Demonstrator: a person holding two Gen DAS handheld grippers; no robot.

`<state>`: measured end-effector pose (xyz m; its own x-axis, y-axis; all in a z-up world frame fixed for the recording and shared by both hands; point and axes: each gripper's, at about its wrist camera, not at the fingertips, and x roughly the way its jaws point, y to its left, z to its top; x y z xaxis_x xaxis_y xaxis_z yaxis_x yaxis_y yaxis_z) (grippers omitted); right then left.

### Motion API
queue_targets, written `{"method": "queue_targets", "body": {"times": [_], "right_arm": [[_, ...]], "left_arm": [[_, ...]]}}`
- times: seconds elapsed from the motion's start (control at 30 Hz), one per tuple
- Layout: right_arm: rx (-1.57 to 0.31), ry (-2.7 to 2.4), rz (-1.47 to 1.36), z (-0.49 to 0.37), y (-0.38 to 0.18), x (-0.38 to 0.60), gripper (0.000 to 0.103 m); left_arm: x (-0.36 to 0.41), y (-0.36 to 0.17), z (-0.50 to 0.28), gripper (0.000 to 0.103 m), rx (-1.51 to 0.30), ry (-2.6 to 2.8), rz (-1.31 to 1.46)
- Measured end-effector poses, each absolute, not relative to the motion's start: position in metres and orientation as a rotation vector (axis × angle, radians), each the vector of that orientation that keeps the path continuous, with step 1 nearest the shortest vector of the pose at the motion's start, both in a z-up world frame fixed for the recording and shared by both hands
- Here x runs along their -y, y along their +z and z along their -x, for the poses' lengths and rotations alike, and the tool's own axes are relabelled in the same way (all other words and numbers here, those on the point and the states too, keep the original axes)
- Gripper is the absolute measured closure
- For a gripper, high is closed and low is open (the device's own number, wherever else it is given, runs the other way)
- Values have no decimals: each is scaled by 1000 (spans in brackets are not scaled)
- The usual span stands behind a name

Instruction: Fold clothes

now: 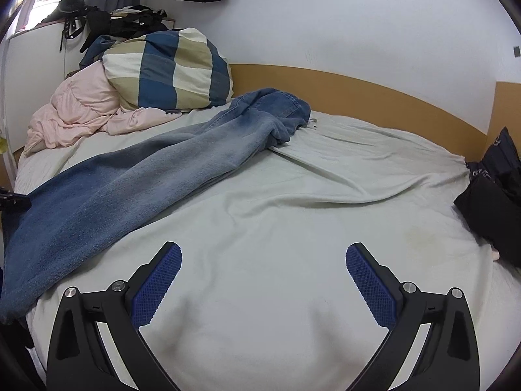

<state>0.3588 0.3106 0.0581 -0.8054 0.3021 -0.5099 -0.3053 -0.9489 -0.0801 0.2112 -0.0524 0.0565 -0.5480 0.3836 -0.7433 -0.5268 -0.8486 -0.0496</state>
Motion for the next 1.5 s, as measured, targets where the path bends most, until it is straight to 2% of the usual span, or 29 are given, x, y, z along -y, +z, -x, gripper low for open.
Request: {"method": "queue_targets", "body": {"times": [0.27, 0.43, 0.53, 0.57, 0.6, 0.73, 0.87, 1.03, 1.13, 1.17, 1.23, 1.37, 1.5], "right_arm": [[-125, 2713, 742, -371, 60, -324, 0], [-144, 2705, 749, -378, 60, -327, 0], [-159, 2703, 759, -379, 60, -328, 0], [-157, 2705, 766, -379, 60, -327, 0], [-147, 2707, 772, -379, 59, -325, 0], [-105, 2686, 808, -377, 56, -321, 0], [-97, 2559, 869, -371, 49, -325, 0], [-181, 2484, 936, -366, 40, -341, 0], [-260, 2451, 988, -363, 34, -354, 0], [-286, 2440, 999, -363, 32, -358, 0], [-348, 2425, 1003, -364, 30, -366, 0], [-507, 2391, 1011, -368, 24, -381, 0], [-535, 2355, 1058, -363, 18, -385, 0]], "left_arm": [[100, 55, -239, 103, -302, 2450, 1188], [121, 76, -236, 102, -292, 2512, 1175], [97, 95, -240, 84, -292, 2516, 1054], [85, 99, -238, 72, -301, 2512, 1020], [71, 102, -237, 65, -306, 2501, 988], [10, 100, -225, 63, -303, 2404, 925], [-59, 80, -202, 63, -381, 2333, 935], [-124, 54, -169, 63, -371, 2290, 1009], [-136, 35, -159, 62, -321, 2285, 1057], [-137, 27, -158, 58, -317, 2282, 1074], [-133, 11, -157, 56, -310, 2272, 1094], [-116, 12, -156, 53, -218, 2254, 1111], [-112, 10, -170, 51, -294, 2255, 1077]]}}
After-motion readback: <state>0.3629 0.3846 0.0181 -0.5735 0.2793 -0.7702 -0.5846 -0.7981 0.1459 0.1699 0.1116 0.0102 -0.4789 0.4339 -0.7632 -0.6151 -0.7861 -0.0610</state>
